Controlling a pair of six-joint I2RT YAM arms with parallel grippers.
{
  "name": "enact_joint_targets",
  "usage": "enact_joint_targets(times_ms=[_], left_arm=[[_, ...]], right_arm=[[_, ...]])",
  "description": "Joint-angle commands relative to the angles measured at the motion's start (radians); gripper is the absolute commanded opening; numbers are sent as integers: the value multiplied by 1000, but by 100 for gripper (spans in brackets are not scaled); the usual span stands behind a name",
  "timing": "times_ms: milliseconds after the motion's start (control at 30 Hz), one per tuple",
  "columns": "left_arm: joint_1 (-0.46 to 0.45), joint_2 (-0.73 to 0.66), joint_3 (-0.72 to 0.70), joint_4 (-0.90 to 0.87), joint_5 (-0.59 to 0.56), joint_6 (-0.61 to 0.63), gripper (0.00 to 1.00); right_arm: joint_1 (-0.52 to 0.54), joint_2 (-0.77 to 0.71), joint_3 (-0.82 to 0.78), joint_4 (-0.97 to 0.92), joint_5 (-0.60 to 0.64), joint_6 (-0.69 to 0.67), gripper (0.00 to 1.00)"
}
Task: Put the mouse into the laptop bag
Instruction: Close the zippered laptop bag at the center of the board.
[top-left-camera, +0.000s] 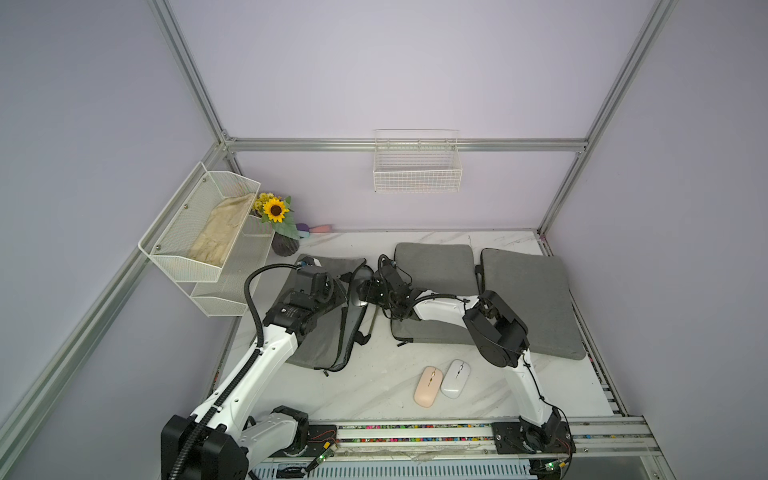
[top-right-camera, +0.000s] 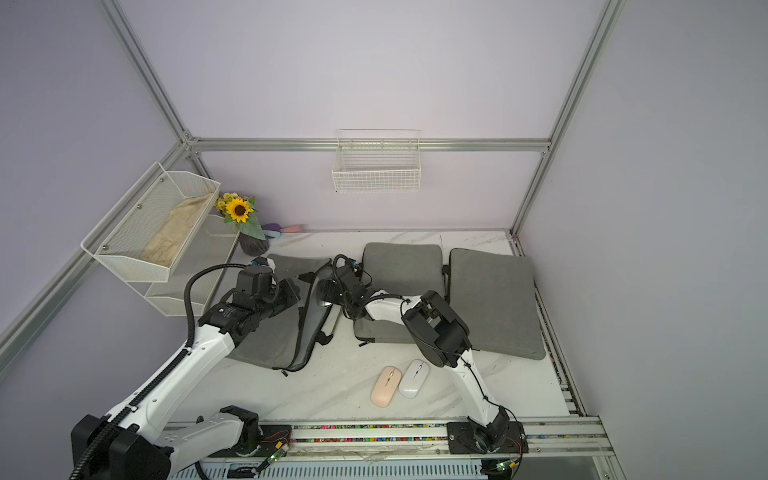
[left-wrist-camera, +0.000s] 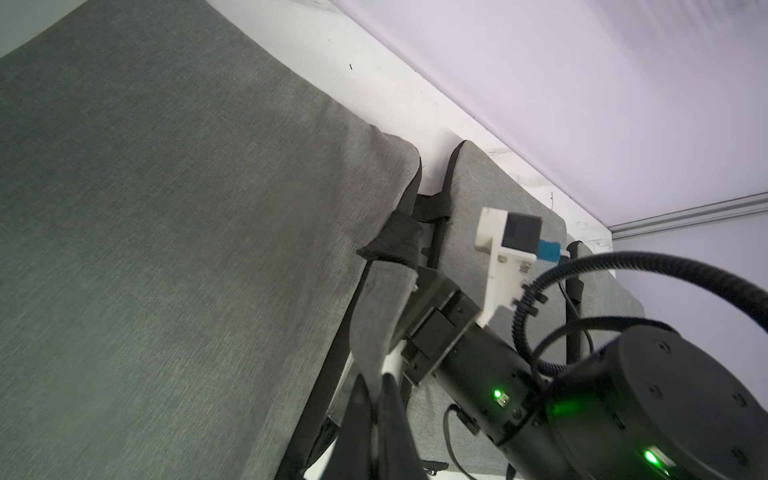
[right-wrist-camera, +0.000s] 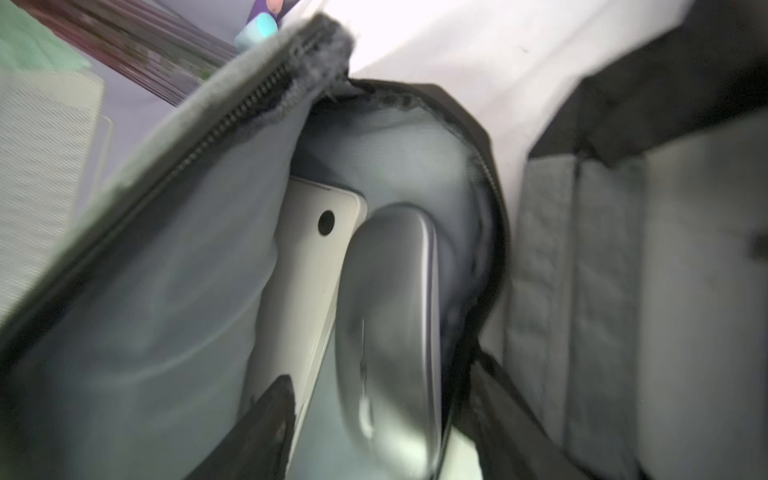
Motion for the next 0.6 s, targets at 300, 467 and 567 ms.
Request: enact_joint_targets(times_ms=[300, 467, 567], left_arm=[[9, -34, -39, 60, -15, 8, 0], [9, -34, -41, 62, -10, 5, 0], [9, -34, -42, 66, -11, 4, 0]], right_arm=[[17, -61, -106, 70, 24, 33, 22], [16, -1, -75, 67, 20, 49, 4], [16, 46, -37, 65, 7, 58, 3]])
